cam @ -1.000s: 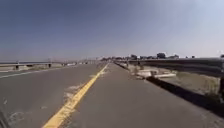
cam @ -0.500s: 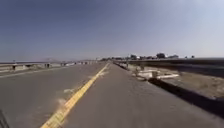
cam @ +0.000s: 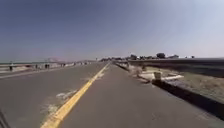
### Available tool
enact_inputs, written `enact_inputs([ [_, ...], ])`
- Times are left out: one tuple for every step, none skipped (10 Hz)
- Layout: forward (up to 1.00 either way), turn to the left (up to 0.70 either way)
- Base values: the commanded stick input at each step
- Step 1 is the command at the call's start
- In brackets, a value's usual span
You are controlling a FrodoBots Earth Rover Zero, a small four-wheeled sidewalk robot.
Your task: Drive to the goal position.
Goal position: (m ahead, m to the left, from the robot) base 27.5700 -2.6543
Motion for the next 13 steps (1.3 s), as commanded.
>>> enact_inputs([
  [0.5, 0.0],
  [0.5, 0.0],
  [0.5, 0.0],
  [0.5, 0.0],
  [0.5, 0.0],
  [0.5, 0.0],
  [0.5, 0.0],
  [0.5, 0.0],
  [0.5, 0.0],
  [0.5, 0.0],
  [0.5, 0.0],
  [0.5, 0.0],
  [0.5, 0.0],
])
